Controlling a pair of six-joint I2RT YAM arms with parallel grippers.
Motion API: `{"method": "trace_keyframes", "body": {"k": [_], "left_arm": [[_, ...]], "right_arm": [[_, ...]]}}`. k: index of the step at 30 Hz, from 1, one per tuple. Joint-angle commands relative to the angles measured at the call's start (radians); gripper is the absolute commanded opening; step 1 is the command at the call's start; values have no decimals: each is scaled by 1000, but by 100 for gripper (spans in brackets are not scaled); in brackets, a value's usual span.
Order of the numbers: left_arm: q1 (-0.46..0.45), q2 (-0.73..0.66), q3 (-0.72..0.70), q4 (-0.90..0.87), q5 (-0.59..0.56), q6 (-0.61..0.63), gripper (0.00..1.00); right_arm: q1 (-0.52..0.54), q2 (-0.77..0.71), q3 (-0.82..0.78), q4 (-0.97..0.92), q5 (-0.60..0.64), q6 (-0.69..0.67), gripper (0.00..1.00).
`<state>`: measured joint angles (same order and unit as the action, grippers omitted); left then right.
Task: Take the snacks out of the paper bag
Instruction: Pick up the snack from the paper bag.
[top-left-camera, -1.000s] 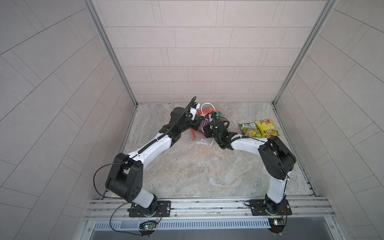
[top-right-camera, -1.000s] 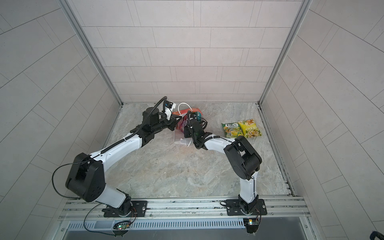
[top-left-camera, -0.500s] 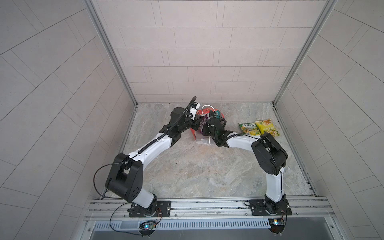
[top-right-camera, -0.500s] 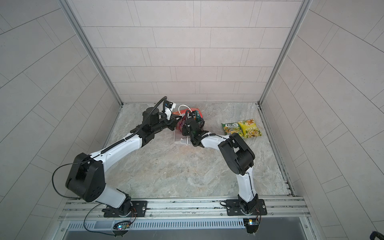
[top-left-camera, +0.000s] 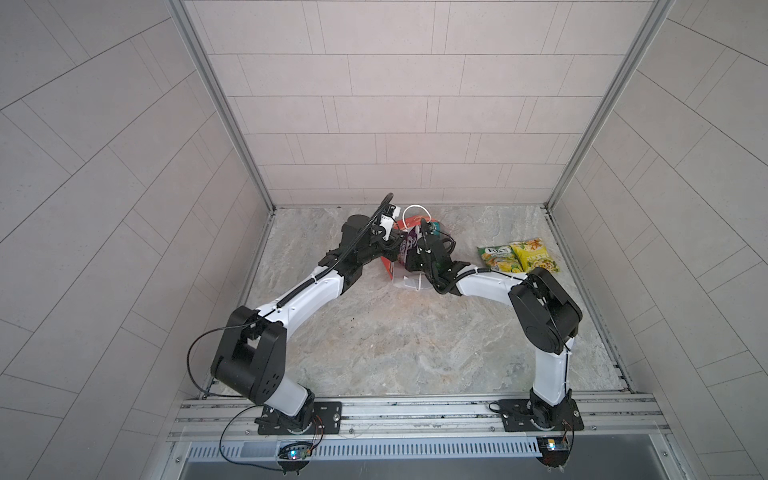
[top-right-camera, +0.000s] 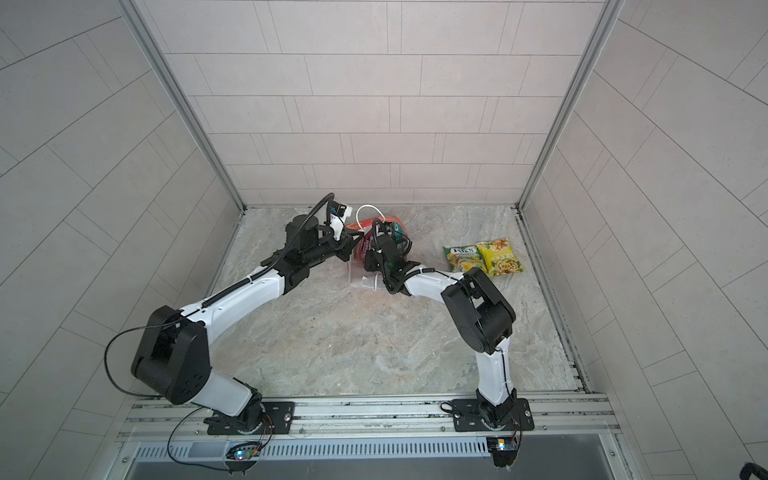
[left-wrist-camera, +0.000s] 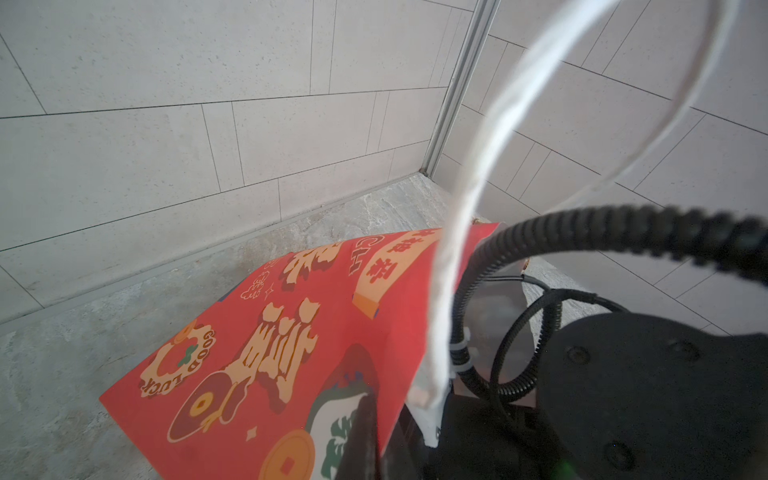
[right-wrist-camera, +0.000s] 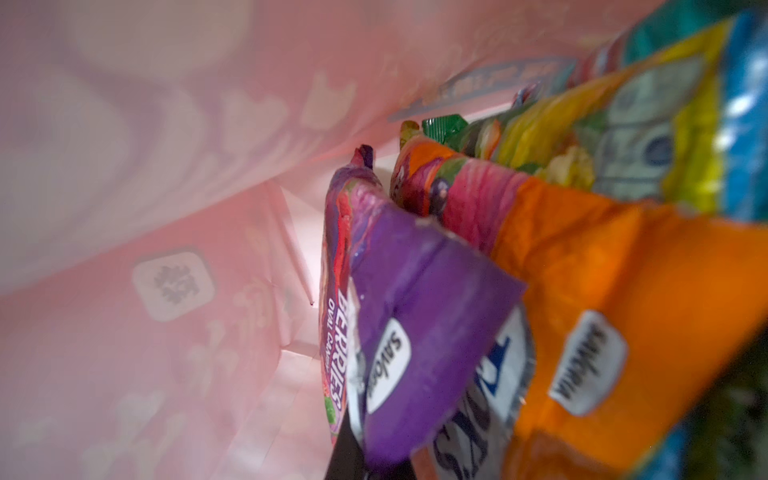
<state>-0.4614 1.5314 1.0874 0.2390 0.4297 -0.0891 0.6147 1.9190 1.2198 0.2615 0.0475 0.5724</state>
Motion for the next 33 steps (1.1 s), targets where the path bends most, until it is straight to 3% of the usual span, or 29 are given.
{"method": "trace_keyframes", "body": {"k": [1,33], "left_arm": [[-11,4,0,54,24,5,0],[-10,-1,-3,39,1,17,0]], "right_arm": [[-3,-88,-17,-28,-16,-13,1],[-40,-561,-92,-283,-342,-71,0]]}}
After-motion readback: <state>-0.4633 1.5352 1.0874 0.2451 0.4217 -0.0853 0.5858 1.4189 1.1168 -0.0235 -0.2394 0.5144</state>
